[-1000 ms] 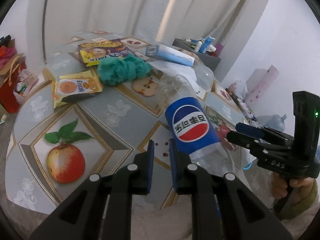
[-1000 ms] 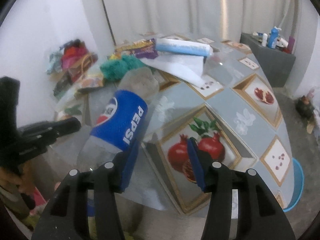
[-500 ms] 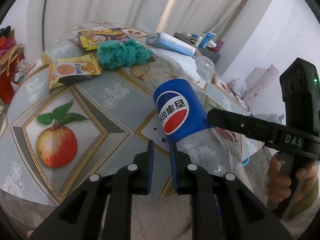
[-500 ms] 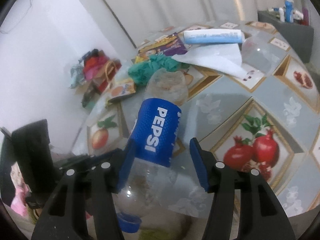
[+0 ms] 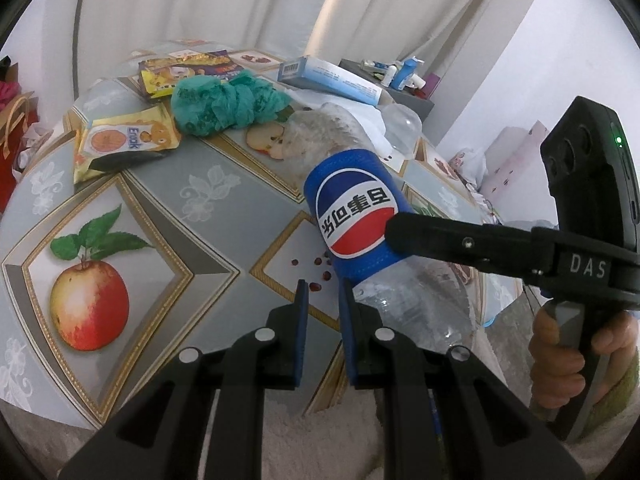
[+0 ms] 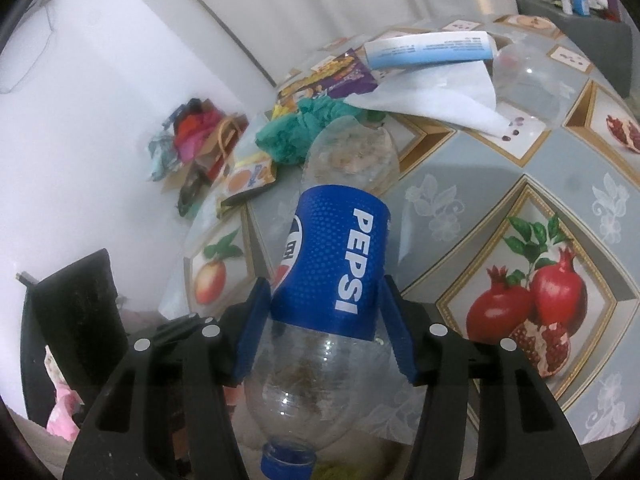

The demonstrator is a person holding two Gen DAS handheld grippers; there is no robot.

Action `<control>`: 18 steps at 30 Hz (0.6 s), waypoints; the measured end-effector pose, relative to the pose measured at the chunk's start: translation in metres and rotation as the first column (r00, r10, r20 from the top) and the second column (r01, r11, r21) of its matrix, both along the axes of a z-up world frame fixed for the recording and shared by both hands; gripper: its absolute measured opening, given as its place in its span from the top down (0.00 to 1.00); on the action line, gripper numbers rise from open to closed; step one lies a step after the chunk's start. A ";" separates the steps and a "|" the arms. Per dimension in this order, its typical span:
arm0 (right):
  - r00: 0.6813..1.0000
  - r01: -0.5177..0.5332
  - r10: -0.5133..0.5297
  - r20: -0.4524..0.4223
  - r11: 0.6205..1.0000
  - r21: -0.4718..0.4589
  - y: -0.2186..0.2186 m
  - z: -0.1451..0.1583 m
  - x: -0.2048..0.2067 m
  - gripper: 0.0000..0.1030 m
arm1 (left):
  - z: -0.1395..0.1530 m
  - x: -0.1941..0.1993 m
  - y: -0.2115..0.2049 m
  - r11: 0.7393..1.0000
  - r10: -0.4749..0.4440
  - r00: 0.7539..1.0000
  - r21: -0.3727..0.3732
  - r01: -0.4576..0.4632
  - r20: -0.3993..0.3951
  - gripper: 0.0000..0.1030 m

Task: Collect trash
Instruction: 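Lift the Pepsi bottle with the right gripper while the left gripper reaches toward the yellow Enaak bag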

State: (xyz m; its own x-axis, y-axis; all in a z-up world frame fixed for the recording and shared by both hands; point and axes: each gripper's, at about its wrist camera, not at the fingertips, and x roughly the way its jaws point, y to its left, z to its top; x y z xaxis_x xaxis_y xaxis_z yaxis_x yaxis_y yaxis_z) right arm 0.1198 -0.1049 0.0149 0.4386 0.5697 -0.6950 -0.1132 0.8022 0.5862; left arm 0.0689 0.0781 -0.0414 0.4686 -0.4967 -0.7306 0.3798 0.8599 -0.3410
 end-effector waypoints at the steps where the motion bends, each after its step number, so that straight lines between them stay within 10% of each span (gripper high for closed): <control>1: 1.000 0.000 0.000 0.002 1.000 -0.001 0.000 0.000 0.000 0.50 | 0.000 0.000 0.000 1.000 0.000 1.000 0.004 0.000 0.000 0.86; 18: 0.998 0.011 -0.004 0.060 0.993 -0.121 -0.001 0.006 0.005 0.50 | 0.023 0.046 0.051 0.982 0.149 0.979 0.099 -0.164 0.141 0.86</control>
